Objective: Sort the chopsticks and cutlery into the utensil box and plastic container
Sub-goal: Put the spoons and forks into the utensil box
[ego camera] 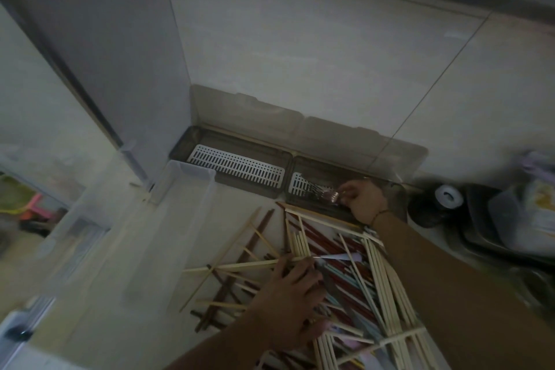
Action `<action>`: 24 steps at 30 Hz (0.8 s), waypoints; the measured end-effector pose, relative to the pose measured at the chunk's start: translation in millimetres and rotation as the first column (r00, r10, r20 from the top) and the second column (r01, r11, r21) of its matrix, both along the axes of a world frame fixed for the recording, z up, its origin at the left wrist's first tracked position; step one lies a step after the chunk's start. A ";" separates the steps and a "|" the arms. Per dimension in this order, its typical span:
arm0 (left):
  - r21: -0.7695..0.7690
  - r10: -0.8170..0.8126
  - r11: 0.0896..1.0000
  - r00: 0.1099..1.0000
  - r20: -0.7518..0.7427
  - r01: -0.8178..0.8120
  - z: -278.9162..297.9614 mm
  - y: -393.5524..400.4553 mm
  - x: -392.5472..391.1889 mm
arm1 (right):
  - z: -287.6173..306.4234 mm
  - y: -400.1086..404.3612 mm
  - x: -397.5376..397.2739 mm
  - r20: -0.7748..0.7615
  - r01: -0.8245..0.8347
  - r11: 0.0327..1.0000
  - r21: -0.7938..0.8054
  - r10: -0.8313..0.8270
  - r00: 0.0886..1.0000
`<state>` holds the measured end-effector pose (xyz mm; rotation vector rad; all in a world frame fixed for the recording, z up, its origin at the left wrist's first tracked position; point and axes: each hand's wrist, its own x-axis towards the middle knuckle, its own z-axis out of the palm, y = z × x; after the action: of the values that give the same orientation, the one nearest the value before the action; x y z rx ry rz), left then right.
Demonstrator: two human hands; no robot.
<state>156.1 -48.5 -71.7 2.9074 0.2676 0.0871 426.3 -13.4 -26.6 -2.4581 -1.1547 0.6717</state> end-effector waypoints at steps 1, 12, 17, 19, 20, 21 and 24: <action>-0.011 0.003 1.000 1.000 0.003 -0.003 -0.1 -0.2 0.2 | -0.7 -0.8 0.9 0.009 0.014 1.000 0.017 -0.014 1.000; -0.050 0.021 0.999 0.999 0.047 -0.018 1.9 -0.9 1.2 | 16.3 -45.6 -41.1 0.448 -0.410 0.846 0.341 0.238 0.862; -0.025 0.016 1.000 0.993 0.120 -0.013 2.6 -2.3 0.4 | -5.4 -79.4 -58.8 0.474 -0.684 0.729 0.028 0.593 0.652; -0.025 0.015 1.000 0.992 0.129 -0.012 3.1 -2.4 0.2 | -11.0 -85.0 -58.7 0.501 -0.640 0.762 -0.098 0.594 0.630; -0.023 0.016 1.000 0.992 0.123 -0.013 3.1 -2.3 0.2 | -11.5 -85.8 -57.6 0.505 -0.599 0.785 -0.158 0.585 0.634; -0.019 0.016 1.000 0.994 0.112 -0.014 3.1 -2.3 0.3 | -12.3 -85.8 -56.2 0.518 -0.561 0.803 -0.199 0.573 0.635; -0.004 0.013 1.000 0.997 0.072 -0.013 3.0 -2.6 0.5 | -15.7 -84.0 -54.5 0.553 -0.522 0.810 -0.266 0.572 0.606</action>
<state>156.5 -51.2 -68.7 2.8924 0.2742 0.1925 371.8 -97.4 -42.3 -2.4353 -2.2400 0.0031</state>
